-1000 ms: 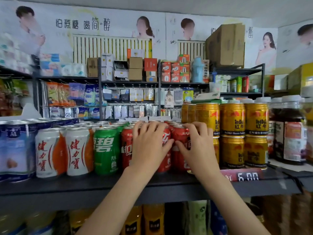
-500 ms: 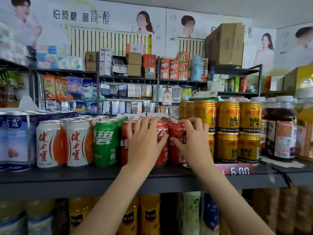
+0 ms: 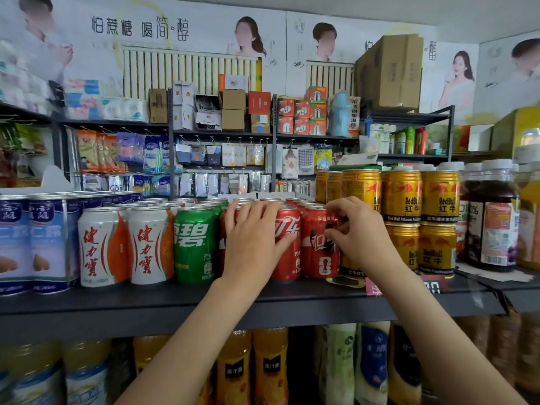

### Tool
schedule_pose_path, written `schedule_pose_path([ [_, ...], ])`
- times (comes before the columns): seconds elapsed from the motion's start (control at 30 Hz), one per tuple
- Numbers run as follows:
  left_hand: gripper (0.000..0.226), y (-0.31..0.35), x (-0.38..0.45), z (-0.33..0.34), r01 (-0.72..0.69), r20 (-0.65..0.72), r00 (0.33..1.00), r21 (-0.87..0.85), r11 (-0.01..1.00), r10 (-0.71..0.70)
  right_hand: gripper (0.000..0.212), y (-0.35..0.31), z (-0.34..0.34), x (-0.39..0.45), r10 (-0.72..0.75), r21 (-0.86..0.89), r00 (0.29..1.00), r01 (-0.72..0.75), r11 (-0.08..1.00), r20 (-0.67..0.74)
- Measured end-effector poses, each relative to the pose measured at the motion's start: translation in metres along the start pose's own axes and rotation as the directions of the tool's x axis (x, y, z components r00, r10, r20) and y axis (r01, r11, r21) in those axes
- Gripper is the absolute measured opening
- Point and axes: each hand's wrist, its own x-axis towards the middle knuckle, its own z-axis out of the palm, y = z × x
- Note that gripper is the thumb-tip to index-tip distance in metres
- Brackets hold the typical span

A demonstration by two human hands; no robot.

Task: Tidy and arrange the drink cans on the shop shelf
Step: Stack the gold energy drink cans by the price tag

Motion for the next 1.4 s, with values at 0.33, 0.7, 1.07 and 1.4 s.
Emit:
schedule_pose_path([
  [0.33, 0.047, -0.039, -0.001, -0.031, 0.054, -0.084, 0.994, -0.119, 0.991, -0.064, 0.035, -0.035, 0.007, -0.004, -0.120, -0.026, 0.983, 0.117, 0.993, -0.141],
  [0.7, 0.044, -0.092, -0.012, -0.058, 0.051, 0.107, 0.993, 0.010, 0.999, -0.052, 0.035, -0.087, 0.044, 0.010, -0.130, -0.116, 0.989, 0.137, 0.984, 0.065],
  [1.07, 0.039, -0.108, -0.017, -0.072, 0.019, -0.147, 0.989, -0.099, 0.995, -0.034, 0.035, -0.103, 0.039, 0.019, -0.194, -0.062, 0.981, 0.195, 0.979, 0.019],
  [1.4, 0.046, -0.201, -0.025, -0.119, 0.079, 0.108, 0.990, 0.097, 0.992, -0.089, 0.065, -0.182, 0.084, 0.031, -0.147, -0.268, 0.894, 0.279, 0.922, 0.423],
])
